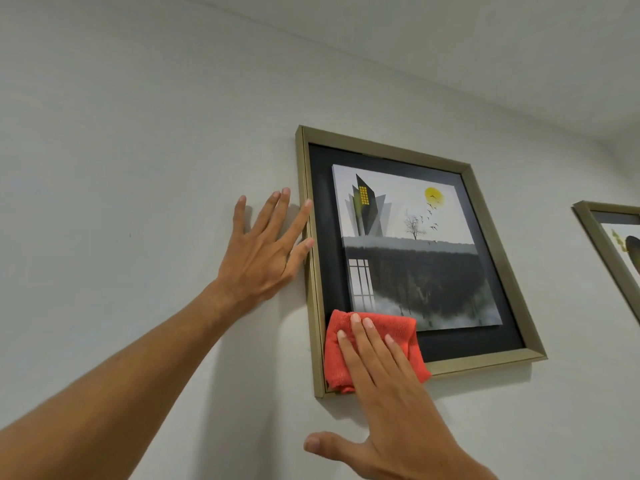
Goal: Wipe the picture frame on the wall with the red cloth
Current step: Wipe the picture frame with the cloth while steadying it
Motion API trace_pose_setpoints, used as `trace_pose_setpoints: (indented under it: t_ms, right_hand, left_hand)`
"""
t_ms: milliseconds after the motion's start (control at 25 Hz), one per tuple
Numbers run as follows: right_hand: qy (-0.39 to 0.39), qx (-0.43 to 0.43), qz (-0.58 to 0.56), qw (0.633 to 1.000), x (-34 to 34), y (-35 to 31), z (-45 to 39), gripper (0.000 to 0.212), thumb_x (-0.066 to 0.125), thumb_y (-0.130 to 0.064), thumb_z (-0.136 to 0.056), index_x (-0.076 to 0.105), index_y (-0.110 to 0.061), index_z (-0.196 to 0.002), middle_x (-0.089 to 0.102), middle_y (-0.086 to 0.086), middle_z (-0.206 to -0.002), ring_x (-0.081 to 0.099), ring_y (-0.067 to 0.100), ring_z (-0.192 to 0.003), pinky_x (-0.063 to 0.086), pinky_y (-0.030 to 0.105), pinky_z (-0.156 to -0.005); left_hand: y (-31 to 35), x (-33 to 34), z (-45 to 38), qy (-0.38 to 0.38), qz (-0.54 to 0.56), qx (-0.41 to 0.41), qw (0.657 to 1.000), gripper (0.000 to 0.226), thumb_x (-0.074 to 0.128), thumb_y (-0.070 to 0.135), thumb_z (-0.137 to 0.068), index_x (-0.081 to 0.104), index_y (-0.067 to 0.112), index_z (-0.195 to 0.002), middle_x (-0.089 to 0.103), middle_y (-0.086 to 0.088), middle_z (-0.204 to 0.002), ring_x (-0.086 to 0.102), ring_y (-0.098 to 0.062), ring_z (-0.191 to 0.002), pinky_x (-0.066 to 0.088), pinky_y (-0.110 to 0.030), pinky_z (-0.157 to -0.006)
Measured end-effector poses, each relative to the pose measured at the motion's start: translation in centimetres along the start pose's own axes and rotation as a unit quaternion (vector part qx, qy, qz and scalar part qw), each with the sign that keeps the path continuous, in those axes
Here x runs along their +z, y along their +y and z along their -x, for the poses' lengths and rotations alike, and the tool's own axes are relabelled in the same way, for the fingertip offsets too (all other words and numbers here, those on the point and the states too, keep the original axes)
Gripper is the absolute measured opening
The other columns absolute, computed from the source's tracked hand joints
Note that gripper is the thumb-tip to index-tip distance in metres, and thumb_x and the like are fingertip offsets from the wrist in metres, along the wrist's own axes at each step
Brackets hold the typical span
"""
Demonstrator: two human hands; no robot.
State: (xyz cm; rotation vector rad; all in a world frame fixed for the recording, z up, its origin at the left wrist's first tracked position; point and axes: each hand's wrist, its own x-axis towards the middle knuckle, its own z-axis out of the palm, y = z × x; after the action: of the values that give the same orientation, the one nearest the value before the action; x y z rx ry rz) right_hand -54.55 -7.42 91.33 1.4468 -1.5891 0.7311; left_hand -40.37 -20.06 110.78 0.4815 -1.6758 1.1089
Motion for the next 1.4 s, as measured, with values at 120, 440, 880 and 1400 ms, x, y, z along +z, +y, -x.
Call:
trace_pose_setpoints:
  t_ms: [120, 440, 880, 1400]
  right_hand:
    - [0.038, 0.013, 0.019, 0.999, 0.3, -0.5, -1.5, 0.131, 0.011, -0.103, -0.062, -0.008, -0.018, -0.159, -0.018, 0.0, -0.168, -0.016, 0.024, -0.156, -0.008, 0.04, -0.122]
    - [0.109, 0.021, 0.006, 0.994, 0.3, 0.4, -6.2, 0.133, 0.017, -0.104, -0.063, -0.013, -0.016, -0.158, -0.02, -0.001, -0.169, -0.013, 0.023, -0.157, -0.006, 0.041, -0.125]
    - [0.139, -0.024, 0.014, 0.99, -3.8, 3.1, -15.7, 0.126, 0.007, -0.101, -0.067, -0.02, -0.016, -0.157, -0.032, 0.0, -0.166, -0.033, 0.011, -0.151, -0.016, 0.038, -0.124]
    - [0.134, -0.043, 0.013, 0.99, -9.6, 5.1, -25.8, 0.128, 0.013, -0.099, -0.066, -0.008, -0.014, -0.159, -0.016, 0.005, -0.17, -0.021, 0.021, -0.155, -0.011, 0.056, -0.125]
  left_hand:
    - [-0.5, -0.1, -0.8, 0.005, -0.004, -0.005, 1.0, 0.07, -0.002, 0.058, -0.097, -0.002, 0.033, -0.163, -0.001, -0.009, -0.175, -0.001, -0.026, -0.162, 0.001, -0.066, -0.127]
    - [-2.4, -0.4, -3.2, 0.022, -0.023, -0.013, 0.999, 0.07, -0.006, 0.058, -0.095, -0.003, 0.037, -0.162, -0.004, -0.011, -0.175, -0.003, -0.027, -0.162, 0.002, -0.067, -0.126]
    - [-2.7, -0.3, -3.4, 0.026, 0.016, -0.035, 0.999, 0.064, 0.005, 0.052, -0.101, -0.007, 0.036, -0.162, -0.009, -0.01, -0.175, -0.007, -0.025, -0.162, 0.0, -0.067, -0.127]
    - [-4.7, 0.8, -8.0, 0.025, -0.052, -0.022, 0.998, 0.07, 0.001, 0.067, -0.096, -0.013, 0.041, -0.16, -0.007, -0.013, -0.175, -0.006, -0.03, -0.162, -0.002, -0.078, -0.12]
